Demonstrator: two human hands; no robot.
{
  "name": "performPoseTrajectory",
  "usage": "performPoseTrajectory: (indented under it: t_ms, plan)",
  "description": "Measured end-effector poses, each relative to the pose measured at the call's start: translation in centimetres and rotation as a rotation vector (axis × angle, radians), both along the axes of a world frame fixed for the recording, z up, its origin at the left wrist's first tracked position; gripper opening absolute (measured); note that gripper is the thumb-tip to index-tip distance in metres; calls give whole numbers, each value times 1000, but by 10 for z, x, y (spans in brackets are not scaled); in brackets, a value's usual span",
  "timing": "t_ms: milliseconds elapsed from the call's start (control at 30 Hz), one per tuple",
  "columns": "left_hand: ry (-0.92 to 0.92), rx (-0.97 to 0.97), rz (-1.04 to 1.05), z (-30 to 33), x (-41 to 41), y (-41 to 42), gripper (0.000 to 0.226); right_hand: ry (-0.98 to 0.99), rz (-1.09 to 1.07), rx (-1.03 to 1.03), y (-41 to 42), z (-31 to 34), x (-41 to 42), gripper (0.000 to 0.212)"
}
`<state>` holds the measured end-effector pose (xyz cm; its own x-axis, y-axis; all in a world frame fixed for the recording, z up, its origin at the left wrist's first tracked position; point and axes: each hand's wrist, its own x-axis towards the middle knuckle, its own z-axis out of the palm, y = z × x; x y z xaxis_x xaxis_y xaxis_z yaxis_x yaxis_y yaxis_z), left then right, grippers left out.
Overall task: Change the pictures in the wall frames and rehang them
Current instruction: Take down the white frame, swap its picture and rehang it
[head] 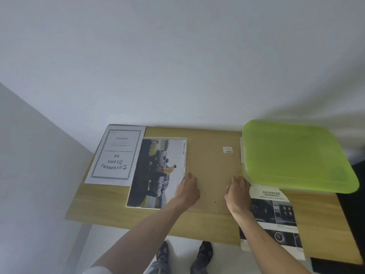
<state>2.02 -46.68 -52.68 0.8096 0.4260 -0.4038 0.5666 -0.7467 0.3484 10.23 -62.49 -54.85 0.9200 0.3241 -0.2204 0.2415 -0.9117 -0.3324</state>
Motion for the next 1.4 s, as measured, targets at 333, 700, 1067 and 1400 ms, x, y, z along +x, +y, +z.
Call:
performPoseTrajectory:
  t_ms: [333, 700, 1067, 1400]
  plan:
    - [-126, 21, -62, 11, -52, 100, 63, -3, 214, 101, 80, 21, -45, 44]
    - [142, 55, -204, -14, -121, 190, 137, 149, 268, -105, 165, 21, -69, 63]
    - [137, 44, -223, -22, -125, 196, 133, 307, 46, -146, 208, 17, -78, 78]
    - [125, 32, -215, -23, -126, 196, 130, 211, -34, 52, 205, 18, -82, 58]
